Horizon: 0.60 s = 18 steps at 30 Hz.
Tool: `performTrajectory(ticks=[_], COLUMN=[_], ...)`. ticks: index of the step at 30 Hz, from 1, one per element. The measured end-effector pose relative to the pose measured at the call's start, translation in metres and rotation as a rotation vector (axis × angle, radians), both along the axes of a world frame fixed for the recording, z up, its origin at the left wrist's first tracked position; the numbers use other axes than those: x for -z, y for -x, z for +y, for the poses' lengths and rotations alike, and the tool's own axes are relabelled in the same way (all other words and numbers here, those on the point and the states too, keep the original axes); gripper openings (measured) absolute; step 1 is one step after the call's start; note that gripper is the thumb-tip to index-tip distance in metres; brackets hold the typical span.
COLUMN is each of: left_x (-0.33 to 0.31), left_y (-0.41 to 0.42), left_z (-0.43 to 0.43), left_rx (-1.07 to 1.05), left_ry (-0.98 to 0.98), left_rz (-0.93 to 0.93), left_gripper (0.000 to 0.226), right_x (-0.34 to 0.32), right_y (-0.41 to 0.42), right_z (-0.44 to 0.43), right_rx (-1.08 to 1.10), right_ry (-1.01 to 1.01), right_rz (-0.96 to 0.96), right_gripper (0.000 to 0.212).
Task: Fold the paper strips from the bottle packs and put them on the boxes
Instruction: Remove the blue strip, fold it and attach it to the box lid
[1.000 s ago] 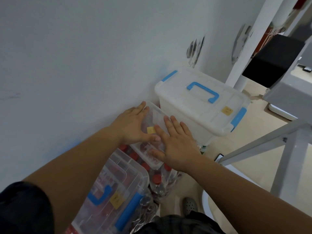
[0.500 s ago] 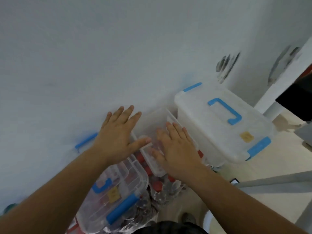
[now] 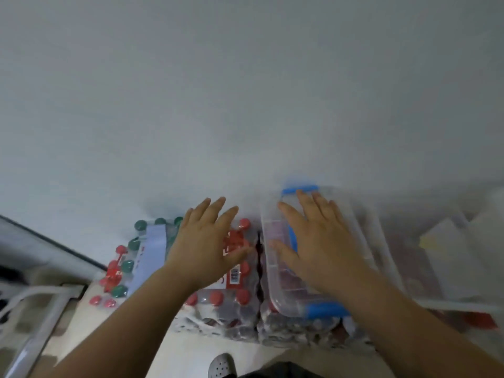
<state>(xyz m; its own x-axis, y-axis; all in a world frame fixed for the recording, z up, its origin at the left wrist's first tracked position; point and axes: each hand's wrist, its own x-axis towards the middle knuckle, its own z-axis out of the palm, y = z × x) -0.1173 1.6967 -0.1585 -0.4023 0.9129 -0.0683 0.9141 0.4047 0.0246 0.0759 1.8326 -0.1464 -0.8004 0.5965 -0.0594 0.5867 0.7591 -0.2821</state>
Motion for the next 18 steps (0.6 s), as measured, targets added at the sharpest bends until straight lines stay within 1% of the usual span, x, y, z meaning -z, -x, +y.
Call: performTrajectory(ticks=[4, 7, 11, 16, 18], left_x=[0.027, 0.043, 0.068, 0.085, 0.089], left_y=[0.054, 0.103, 0.171, 0.225, 0.240], left_z=[-0.051, -0.086, -0.117, -0.129, -0.123], left_rx=[-0.045, -0.035, -0.037, -0.060, -0.092], left_ry=[0.050, 0.108, 0.156, 0.140, 0.073], left_rz=[-0.033, -0.080, -0.083, -0.184, -0.291], left_gripper=[0.090, 0.096, 0.092, 0.085, 0.079], right_x=[0.007, 0.016, 0.034, 0.053, 0.060], right_y=[0.069, 0.122, 0.181, 0.236, 0.255], right_z=[-0.042, -0.078, -0.115, -0.131, -0.134], right_rx=[-0.035, -0.050, -0.082, -0.060, -0.062], right_ry=[0.035, 0.063, 0.071, 0.158, 0.210], right_rz=[-0.039, -0.048, -0.095, -0.217, -0.229], right_gripper=[0.078, 0.076, 0.073, 0.071, 0.064])
